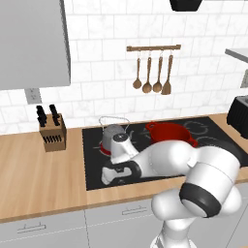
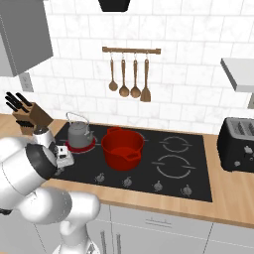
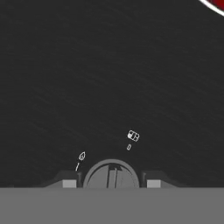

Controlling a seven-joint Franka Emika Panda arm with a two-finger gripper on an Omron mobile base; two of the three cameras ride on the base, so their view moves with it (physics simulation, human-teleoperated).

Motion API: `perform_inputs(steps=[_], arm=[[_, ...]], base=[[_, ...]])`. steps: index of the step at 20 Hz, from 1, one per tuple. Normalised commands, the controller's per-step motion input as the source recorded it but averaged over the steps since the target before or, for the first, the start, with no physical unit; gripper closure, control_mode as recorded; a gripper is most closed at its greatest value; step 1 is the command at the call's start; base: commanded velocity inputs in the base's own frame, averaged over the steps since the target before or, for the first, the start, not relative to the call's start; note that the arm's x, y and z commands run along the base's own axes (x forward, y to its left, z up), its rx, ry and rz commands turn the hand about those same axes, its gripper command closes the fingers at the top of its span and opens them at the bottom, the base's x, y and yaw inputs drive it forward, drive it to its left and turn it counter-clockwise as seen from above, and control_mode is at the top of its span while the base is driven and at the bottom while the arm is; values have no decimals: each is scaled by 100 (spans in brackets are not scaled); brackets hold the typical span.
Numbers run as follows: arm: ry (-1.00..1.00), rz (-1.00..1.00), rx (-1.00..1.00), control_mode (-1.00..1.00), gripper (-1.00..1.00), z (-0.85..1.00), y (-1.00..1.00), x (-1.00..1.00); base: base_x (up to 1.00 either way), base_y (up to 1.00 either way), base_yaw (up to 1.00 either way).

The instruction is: Pick the kettle from the counter and place it on a stove burner. Then turn the burner on.

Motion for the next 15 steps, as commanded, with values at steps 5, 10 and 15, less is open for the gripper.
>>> perform_inputs(steps=[5,10,15], arm=[[-5,38,-5,-100,100,13,6,0],[0,28,-9,-100,100,5,27,0],[0,2,-2,-100,100,0,12,1]], base=[[0,0,0],[0,0,0],[0,0,0]])
